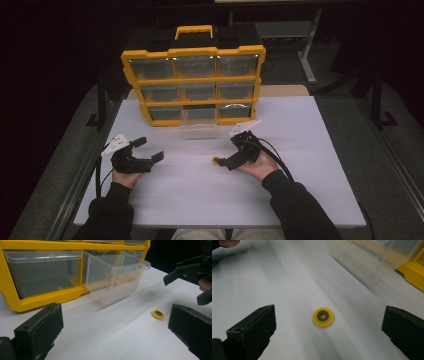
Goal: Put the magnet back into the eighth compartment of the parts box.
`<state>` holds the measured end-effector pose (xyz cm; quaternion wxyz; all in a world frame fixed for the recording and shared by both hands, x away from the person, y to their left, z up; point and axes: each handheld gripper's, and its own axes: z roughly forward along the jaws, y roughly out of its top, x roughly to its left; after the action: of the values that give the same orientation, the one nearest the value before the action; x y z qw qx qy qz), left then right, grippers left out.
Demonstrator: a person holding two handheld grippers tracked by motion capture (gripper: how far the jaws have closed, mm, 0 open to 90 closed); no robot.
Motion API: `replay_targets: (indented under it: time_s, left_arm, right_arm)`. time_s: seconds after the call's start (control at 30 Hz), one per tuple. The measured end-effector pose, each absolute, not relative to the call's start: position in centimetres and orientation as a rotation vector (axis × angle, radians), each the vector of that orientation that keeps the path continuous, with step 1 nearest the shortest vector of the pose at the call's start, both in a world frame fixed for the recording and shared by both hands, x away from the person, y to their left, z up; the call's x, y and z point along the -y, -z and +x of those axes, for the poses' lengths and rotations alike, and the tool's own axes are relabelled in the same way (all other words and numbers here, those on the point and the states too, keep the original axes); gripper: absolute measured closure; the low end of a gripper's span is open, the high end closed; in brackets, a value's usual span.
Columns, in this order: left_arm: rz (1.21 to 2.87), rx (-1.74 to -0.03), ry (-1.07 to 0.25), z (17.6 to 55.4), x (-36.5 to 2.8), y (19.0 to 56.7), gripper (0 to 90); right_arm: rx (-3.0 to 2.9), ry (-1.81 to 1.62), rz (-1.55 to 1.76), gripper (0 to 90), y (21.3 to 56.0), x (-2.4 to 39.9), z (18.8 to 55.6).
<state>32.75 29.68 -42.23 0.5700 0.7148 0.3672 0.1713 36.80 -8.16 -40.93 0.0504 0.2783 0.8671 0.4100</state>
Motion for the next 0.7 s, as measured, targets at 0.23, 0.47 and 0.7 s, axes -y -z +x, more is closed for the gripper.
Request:
replay_targets:
  time_s: [0.23, 0.47, 0.7]
  left_arm:
    - [1.673, -0.863, -0.404, 32.7, -29.7, 42.2, 0.0]
    - [1.676, -0.859, -0.403, 32.7, -29.7, 42.2, 0.0]
    - [1.675, -0.852, -0.400, 32.7, -29.7, 42.2, 0.0]
  right_arm:
    - [-2.663, -1.231, 0.827, 0.0, 41.1, 7.1, 37.2]
    - [-2.694, -1.194, 0.847, 0.0, 41.6, 6.1, 37.6]
    - [-2.721, -1.158, 0.847, 4.1, 41.9, 5.3, 37.7]
